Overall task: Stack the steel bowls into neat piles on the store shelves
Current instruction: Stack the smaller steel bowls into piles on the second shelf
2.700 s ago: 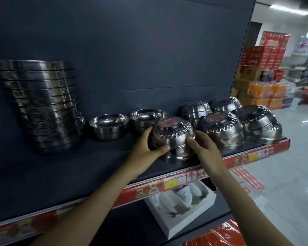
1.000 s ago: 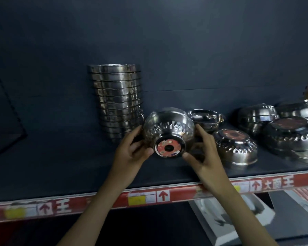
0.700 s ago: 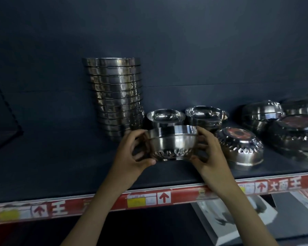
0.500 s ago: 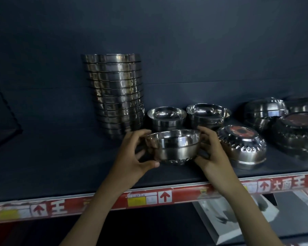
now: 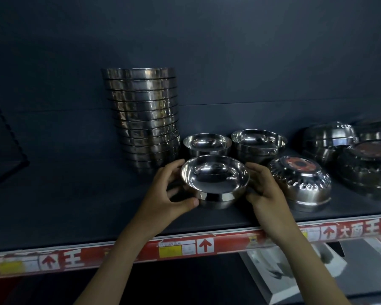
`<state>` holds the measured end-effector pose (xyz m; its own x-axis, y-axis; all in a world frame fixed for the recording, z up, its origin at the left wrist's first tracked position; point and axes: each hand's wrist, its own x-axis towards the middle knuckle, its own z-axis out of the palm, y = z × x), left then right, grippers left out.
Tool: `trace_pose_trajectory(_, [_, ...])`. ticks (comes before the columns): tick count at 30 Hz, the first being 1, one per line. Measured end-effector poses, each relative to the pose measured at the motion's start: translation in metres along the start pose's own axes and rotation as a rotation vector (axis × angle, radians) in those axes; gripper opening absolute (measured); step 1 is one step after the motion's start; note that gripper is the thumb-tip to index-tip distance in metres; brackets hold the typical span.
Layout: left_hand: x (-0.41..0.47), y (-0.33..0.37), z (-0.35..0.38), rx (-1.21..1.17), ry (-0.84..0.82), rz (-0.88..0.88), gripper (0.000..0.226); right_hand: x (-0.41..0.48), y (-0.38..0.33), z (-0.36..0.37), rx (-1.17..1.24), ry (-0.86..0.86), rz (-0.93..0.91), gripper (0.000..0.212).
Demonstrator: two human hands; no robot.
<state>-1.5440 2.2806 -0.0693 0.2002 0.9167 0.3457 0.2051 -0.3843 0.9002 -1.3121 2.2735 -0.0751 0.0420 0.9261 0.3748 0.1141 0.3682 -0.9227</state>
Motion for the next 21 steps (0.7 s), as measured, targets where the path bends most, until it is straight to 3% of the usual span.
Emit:
trace_pose_trajectory(8, [0.001,0.001,0.001,-0.044,0.023,-0.040,0.078,-0.009,-0.007,0.001,0.011,0.029,-0.105,0.042])
trace_pose_trajectory(21, [0.035,0.022,0.016,-0.181,0.250,0.164,0.074,0.029,-0.022,0.028,0.100,0.150,-0.349,0.053])
